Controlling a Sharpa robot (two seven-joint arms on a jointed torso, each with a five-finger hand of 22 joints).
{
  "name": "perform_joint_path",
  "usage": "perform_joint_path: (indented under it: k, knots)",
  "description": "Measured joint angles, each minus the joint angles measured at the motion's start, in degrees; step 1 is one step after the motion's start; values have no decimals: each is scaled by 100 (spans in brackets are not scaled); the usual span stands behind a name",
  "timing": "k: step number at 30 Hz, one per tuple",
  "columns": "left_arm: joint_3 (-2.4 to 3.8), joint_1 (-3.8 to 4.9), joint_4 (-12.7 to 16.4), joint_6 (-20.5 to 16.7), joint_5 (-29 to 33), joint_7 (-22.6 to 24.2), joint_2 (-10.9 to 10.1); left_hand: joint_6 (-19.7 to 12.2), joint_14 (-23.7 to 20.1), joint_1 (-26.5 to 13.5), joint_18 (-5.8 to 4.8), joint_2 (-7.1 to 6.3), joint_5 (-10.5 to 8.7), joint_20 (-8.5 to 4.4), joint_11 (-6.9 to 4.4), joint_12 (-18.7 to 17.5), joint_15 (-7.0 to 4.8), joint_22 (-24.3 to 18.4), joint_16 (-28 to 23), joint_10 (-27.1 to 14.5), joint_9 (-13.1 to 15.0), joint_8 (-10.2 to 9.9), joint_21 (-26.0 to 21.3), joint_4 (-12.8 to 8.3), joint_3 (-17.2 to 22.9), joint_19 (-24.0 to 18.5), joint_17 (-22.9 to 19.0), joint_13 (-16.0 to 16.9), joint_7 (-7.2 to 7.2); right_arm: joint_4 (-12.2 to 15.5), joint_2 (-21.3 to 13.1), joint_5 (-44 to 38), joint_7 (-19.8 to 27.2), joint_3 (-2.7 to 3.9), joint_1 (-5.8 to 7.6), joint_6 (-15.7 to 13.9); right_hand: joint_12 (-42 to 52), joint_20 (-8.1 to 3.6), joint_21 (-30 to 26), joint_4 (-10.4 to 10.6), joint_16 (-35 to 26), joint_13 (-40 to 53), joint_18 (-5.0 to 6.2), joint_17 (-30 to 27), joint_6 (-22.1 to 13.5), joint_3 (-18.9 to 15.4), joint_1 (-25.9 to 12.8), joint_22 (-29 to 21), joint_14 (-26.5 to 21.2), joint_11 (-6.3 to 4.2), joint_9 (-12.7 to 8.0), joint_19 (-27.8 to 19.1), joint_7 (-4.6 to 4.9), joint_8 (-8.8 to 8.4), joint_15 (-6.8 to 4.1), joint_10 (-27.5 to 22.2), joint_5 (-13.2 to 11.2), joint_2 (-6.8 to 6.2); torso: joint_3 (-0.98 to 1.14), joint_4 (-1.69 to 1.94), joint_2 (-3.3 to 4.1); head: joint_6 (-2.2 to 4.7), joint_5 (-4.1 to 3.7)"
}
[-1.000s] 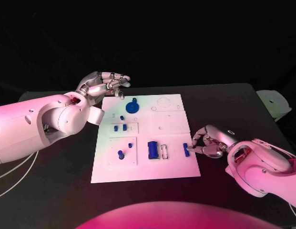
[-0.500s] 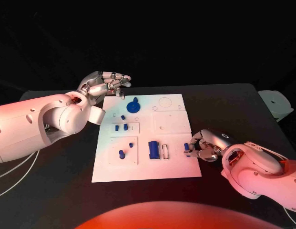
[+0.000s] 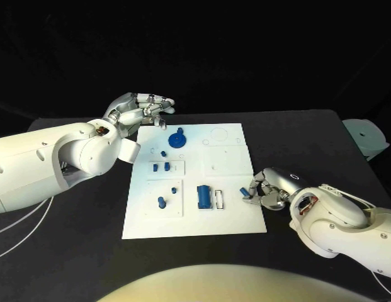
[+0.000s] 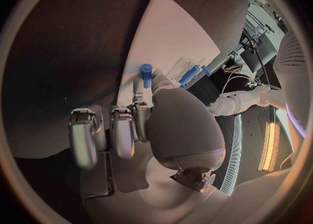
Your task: Assemble the parts on the task board
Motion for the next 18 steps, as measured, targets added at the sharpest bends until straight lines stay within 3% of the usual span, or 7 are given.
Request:
perform_joint_path:
  k: [5,9,16,18]
  knots:
    - [0,0,5,1,0,-4,-2,0,0,0,0,0,0,0,0,0,0,0,0,0,0,0,0,0,0,0,-2,0,0,-49,58,-151,11,8,7,28,-29,0,0,-150,0,26,0,0,54,328,417,2,0,1,-13,0,-26,-62,0,-1,118,-113,-2,1,0,-1,-1]
    - [0,0,9,1,0,-8,-8,0,0,0,0,0,0,0,0,0,0,0,0,0,0,0,0,0,0,0,-2,-1,0,-62,83,-275,15,14,14,55,-29,0,0,-227,0,-2,0,0,107,631,598,4,0,1,-104,0,-25,-147,0,-1,420,-211,-3,2,1,-1,-4]
    - [0,-1,17,1,0,-14,-21,0,0,0,-1,0,0,0,0,0,0,0,0,0,0,0,0,0,0,0,-2,-1,0,-42,91,-427,13,11,14,98,-80,0,0,103,0,-5,0,-1,164,1012,658,4,0,0,-84,0,-22,-214,0,0,1053,-335,-3,-5,1,-5,-5]
    - [0,-1,21,1,0,-16,-23,0,0,0,0,0,0,0,0,0,0,0,0,0,0,0,0,0,0,0,-1,-1,0,-21,82,-447,-1,9,12,98,-80,0,0,58,0,-1,0,-1,164,1228,564,4,0,0,-49,0,-22,-199,0,0,1189,-444,-2,-7,1,-5,-4]
